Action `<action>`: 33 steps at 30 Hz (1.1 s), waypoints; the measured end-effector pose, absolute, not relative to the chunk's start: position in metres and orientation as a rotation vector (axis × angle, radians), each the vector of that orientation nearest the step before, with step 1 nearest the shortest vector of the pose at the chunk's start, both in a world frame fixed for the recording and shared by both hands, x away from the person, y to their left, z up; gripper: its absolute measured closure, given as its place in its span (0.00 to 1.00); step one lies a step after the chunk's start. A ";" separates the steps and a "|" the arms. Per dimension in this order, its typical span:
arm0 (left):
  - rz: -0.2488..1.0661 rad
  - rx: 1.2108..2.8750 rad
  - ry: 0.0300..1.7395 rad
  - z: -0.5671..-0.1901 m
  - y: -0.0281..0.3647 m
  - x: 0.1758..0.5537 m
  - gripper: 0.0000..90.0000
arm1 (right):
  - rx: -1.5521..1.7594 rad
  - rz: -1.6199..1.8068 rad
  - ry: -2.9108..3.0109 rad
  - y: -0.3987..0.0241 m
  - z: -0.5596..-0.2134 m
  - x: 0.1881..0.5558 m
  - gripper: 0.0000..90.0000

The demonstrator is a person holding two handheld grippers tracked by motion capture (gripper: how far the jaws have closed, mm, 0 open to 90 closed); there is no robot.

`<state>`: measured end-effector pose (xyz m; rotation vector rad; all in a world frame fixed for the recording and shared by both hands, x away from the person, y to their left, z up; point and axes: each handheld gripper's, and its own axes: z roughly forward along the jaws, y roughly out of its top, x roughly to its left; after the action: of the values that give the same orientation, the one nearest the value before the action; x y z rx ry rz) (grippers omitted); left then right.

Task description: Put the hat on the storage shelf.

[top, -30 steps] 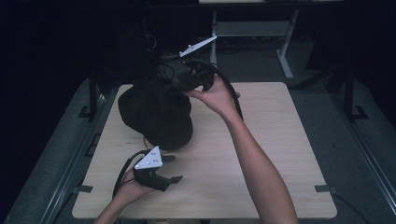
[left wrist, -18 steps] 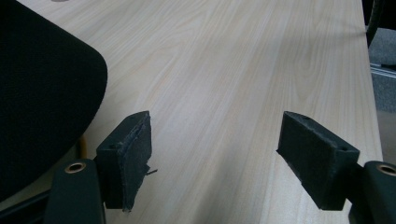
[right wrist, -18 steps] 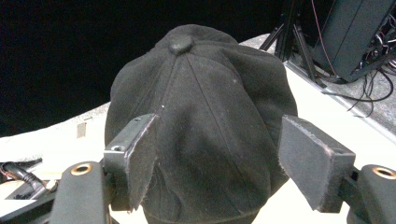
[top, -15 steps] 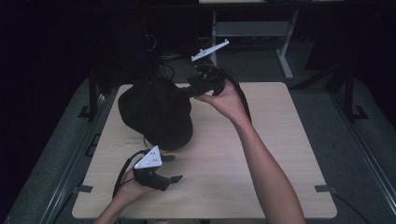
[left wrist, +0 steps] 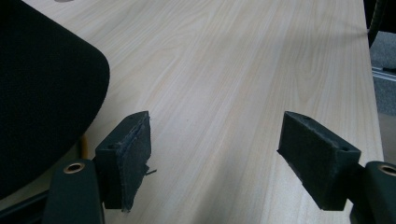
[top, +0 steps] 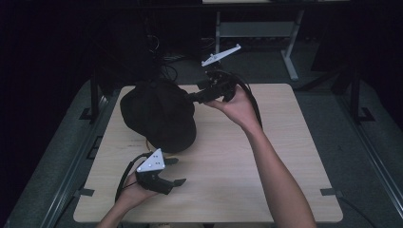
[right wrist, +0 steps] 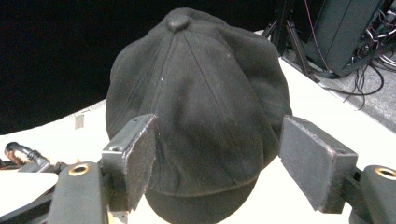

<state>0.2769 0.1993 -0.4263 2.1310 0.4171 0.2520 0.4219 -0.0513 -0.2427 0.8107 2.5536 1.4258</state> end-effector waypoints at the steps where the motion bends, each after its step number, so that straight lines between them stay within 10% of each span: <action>1: 0.245 2.130 0.417 -0.427 0.199 0.277 0.28 | 0.813 1.425 2.551 -0.053 -0.243 0.421 0.30; 33: 0.249 2.133 0.428 -0.428 0.202 0.279 0.27 | 0.937 1.411 2.533 -0.115 -0.280 0.394 0.29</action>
<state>0.2786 0.2018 -0.4279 2.1329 0.4284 0.2495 0.3941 -0.1154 -0.2801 0.9368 2.5332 1.4108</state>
